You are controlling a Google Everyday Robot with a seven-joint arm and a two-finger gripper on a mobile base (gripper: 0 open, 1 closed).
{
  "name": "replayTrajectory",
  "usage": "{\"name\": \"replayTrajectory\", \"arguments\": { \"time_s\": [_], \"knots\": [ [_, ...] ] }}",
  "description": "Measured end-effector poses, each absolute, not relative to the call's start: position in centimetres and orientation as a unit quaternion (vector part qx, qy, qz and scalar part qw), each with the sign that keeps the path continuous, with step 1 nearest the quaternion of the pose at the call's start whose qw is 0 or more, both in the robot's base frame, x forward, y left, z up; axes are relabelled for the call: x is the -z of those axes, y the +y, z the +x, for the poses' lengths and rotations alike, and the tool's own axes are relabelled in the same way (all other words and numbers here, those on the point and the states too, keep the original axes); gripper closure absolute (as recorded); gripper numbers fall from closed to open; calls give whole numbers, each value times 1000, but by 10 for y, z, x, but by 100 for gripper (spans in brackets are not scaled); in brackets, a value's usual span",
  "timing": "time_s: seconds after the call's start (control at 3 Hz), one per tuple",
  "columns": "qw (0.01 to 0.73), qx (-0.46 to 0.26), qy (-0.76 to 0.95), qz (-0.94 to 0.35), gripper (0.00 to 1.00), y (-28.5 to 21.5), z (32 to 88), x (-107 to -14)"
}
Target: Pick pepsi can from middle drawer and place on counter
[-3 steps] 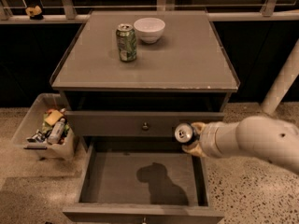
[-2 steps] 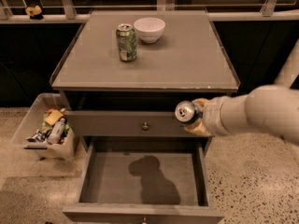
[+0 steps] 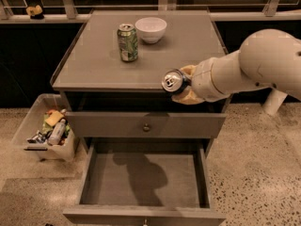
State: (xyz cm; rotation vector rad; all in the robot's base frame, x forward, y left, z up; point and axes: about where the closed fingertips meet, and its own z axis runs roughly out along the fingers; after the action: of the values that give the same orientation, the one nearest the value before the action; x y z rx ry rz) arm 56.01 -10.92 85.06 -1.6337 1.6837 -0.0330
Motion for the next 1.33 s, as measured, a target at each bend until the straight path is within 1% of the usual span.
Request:
{"name": "replayTrajectory", "arguments": {
  "time_s": [0.33, 0.67, 1.0, 1.33],
  "knots": [
    [387, 15, 658, -645, 100, -109, 560, -852],
    [367, 11, 662, -654, 100, -114, 585, -849],
    [332, -9, 671, -663, 100, -121, 623, -841],
    [332, -9, 671, -663, 100, -121, 623, -841]
  ]
}}
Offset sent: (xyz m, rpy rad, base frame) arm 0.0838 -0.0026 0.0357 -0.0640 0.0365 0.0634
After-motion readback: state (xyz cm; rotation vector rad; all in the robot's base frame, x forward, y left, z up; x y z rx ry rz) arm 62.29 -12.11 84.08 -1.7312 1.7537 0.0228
